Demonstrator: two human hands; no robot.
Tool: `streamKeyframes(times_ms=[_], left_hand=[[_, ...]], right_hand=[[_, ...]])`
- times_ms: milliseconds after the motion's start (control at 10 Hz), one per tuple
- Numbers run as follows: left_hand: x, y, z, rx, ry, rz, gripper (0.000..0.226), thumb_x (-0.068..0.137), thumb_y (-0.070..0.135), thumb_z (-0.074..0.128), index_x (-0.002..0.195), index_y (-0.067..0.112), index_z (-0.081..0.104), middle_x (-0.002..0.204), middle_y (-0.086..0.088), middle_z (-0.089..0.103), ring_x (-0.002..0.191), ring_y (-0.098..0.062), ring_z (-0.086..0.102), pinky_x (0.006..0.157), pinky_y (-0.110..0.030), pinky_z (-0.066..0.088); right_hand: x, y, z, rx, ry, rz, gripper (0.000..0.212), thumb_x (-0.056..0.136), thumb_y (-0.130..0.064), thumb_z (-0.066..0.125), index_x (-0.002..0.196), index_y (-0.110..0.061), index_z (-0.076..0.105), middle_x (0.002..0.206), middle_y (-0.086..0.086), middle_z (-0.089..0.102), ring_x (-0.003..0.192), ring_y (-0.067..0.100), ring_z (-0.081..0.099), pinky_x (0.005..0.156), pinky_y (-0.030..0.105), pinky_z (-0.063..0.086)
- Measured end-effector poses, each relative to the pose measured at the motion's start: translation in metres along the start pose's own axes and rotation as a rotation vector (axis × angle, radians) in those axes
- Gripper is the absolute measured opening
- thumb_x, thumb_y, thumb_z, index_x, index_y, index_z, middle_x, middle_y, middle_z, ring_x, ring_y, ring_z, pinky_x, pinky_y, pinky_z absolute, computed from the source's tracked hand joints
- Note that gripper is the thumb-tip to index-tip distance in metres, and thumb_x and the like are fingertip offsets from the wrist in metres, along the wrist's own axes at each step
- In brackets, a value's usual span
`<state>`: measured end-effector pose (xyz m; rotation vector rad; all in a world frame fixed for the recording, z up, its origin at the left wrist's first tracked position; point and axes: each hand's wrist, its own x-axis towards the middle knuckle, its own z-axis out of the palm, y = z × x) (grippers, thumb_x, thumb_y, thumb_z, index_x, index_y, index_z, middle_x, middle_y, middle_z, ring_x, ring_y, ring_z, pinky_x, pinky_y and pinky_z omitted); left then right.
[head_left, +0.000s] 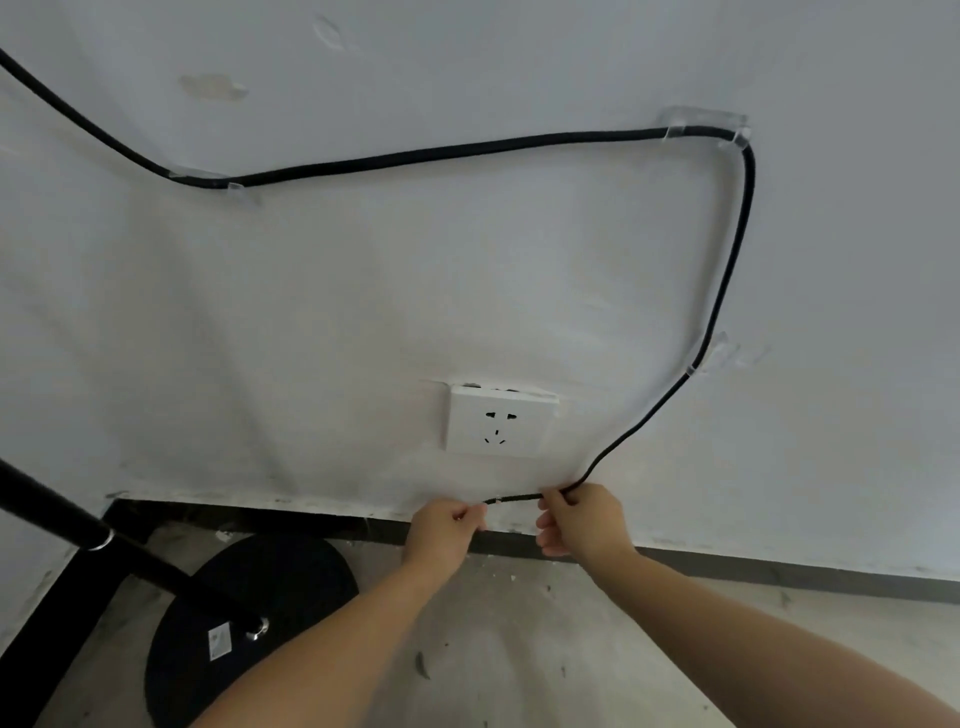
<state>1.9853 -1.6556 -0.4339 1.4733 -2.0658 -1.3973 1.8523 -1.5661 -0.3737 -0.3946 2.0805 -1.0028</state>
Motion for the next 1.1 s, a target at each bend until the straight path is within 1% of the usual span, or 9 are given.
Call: streamKeyframes(times_ms=[200, 300, 400, 500, 600, 700, 900, 1000, 1100], left_hand=[[0.008, -0.004, -0.004, 0.037, -0.053, 0.048, 0.035, 0.085, 0.035, 0.06, 0.066, 0.006, 0.065, 0.065, -0.014, 0.06, 0.062, -0.022, 0.053, 0.062, -0.03, 0.039], [0.01, -0.003, -0.014, 0.049, -0.14, 0.02, 0.027, 0.086, 0.028, 0.061, 0.075, 0.004, 0.068, 0.07, -0.011, 0.06, 0.064, -0.019, 0.054, 0.064, -0.03, 0.041], [0.007, -0.001, -0.021, -0.171, -0.233, -0.149, 0.015, 0.085, 0.024, 0.064, 0.087, 0.01, 0.066, 0.076, -0.008, 0.063, 0.063, -0.018, 0.059, 0.067, -0.03, 0.05], [-0.002, 0.008, -0.025, -0.666, -0.287, -0.413, 0.019, 0.086, 0.017, 0.065, 0.099, 0.004, 0.062, 0.079, -0.012, 0.063, 0.068, -0.022, 0.064, 0.068, -0.034, 0.058], [-0.008, 0.014, -0.027, -0.893, -0.27, -0.507, 0.021, 0.085, 0.012, 0.065, 0.101, 0.001, 0.058, 0.089, -0.021, 0.063, 0.078, -0.03, 0.066, 0.074, -0.04, 0.058], [-0.014, 0.017, -0.034, -0.838, -0.242, -0.558, 0.023, 0.087, 0.016, 0.064, 0.104, 0.003, 0.056, 0.102, -0.024, 0.059, 0.085, -0.032, 0.063, 0.081, -0.046, 0.054], [-0.029, 0.021, -0.068, -0.308, -0.232, -0.367, 0.026, 0.093, 0.03, 0.052, 0.11, 0.011, 0.054, 0.094, -0.01, 0.063, 0.076, -0.02, 0.061, 0.071, -0.031, 0.052], [-0.037, 0.03, -0.082, -0.026, -0.213, -0.164, 0.023, 0.095, 0.026, 0.045, 0.092, 0.009, 0.061, 0.08, -0.005, 0.064, 0.064, -0.015, 0.06, 0.064, -0.026, 0.048], [-0.044, 0.04, -0.093, 0.221, 0.111, 0.255, 0.03, 0.093, 0.027, 0.045, 0.074, 0.009, 0.061, 0.07, -0.009, 0.063, 0.063, -0.02, 0.056, 0.063, -0.035, 0.047]], right_hand=[[0.0, 0.013, -0.02, -0.148, 0.101, -0.052, 0.027, 0.095, -0.017, 0.049, 0.071, -0.007, 0.059, 0.062, 0.013, 0.064, 0.036, 0.02, 0.06, 0.048, 0.033, 0.059], [0.001, 0.018, -0.038, -0.294, 0.158, -0.09, 0.032, 0.093, -0.016, 0.047, 0.074, 0.005, 0.062, 0.064, 0.025, 0.069, 0.045, 0.031, 0.067, 0.055, 0.044, 0.062], [0.003, 0.022, -0.054, -0.428, 0.188, -0.094, 0.034, 0.093, -0.016, 0.043, 0.068, 0.002, 0.058, 0.066, 0.024, 0.07, 0.048, 0.032, 0.068, 0.058, 0.043, 0.061], [0.005, 0.024, -0.065, -0.716, 0.226, -0.131, 0.039, 0.095, -0.019, 0.04, 0.059, -0.007, 0.047, 0.071, 0.018, 0.069, 0.061, 0.032, 0.066, 0.053, 0.031, 0.048], [0.009, 0.025, -0.07, -0.932, 0.216, -0.157, 0.032, 0.096, -0.017, 0.041, 0.068, -0.008, 0.053, 0.08, 0.016, 0.069, 0.074, 0.032, 0.064, 0.057, 0.03, 0.041], [0.012, 0.023, -0.072, -0.908, 0.094, -0.11, 0.023, 0.091, -0.008, 0.05, 0.068, -0.009, 0.051, 0.071, 0.014, 0.07, 0.069, 0.029, 0.07, 0.063, 0.037, 0.057], [0.012, 0.015, -0.081, -0.435, -0.016, 0.045, 0.031, 0.091, -0.033, 0.057, 0.085, -0.003, 0.061, 0.069, 0.019, 0.074, 0.054, 0.032, 0.072, 0.054, 0.04, 0.063], [0.008, 0.011, -0.088, -0.281, -0.096, 0.163, 0.038, 0.087, -0.035, 0.064, 0.107, -0.004, 0.055, 0.074, 0.017, 0.07, 0.045, 0.025, 0.07, 0.041, 0.029, 0.057], [-0.002, 0.001, -0.106, -0.396, -0.181, 0.187, 0.045, 0.089, -0.028, 0.064, 0.12, 0.0, 0.05, 0.082, 0.017, 0.068, 0.055, 0.027, 0.071, 0.048, 0.033, 0.059]])
